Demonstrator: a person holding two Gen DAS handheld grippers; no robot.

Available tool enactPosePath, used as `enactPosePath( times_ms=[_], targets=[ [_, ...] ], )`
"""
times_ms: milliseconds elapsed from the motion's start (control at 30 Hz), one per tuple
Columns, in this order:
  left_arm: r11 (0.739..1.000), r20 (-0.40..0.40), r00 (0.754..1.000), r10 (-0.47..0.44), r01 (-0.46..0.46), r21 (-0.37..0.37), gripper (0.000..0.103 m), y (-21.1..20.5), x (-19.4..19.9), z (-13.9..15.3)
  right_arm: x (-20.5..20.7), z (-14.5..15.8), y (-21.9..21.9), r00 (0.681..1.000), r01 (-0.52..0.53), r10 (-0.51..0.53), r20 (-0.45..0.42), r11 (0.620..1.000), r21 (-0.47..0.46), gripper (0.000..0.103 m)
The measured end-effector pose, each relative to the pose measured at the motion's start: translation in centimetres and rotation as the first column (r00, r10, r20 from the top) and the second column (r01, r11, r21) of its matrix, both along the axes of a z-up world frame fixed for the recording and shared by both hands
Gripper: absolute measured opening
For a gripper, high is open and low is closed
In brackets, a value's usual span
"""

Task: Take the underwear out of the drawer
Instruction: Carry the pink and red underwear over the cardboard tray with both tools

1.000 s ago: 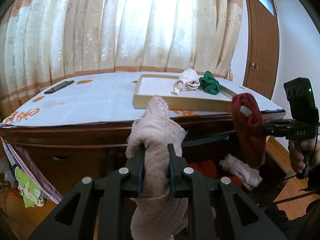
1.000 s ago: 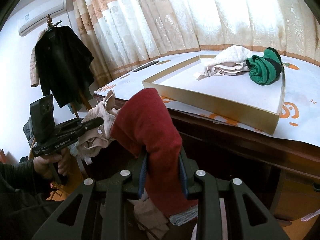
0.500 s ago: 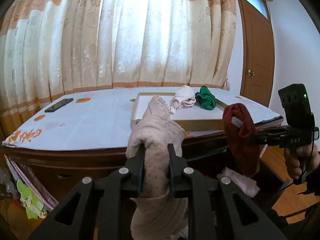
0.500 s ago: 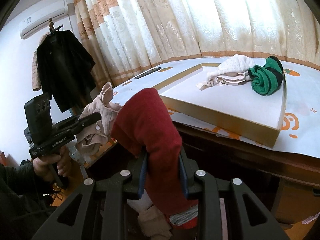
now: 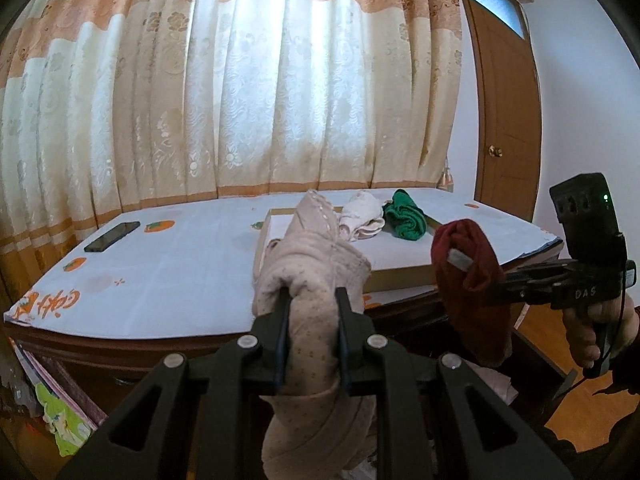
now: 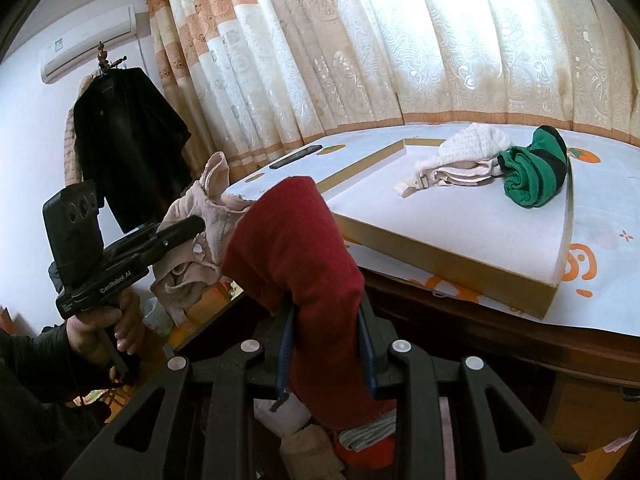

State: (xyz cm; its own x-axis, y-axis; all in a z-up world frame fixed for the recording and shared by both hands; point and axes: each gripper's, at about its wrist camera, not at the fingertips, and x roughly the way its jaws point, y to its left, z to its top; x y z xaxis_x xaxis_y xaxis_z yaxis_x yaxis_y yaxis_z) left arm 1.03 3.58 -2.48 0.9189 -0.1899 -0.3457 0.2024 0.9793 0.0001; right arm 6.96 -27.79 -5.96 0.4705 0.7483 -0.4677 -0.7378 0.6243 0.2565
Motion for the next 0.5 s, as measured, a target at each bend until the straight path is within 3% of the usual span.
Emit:
enactPosePath(
  times_ms=[500],
  targets=[
    [1.0, 0.033, 0.999, -0.005, 0.004, 0.001, 0.018, -0.5, 1.3, 1.2, 0.5, 1.5, 0.6, 1.0, 0.022, -0.022, 0.02, 0.999, 0.033, 0.03]
  ],
)
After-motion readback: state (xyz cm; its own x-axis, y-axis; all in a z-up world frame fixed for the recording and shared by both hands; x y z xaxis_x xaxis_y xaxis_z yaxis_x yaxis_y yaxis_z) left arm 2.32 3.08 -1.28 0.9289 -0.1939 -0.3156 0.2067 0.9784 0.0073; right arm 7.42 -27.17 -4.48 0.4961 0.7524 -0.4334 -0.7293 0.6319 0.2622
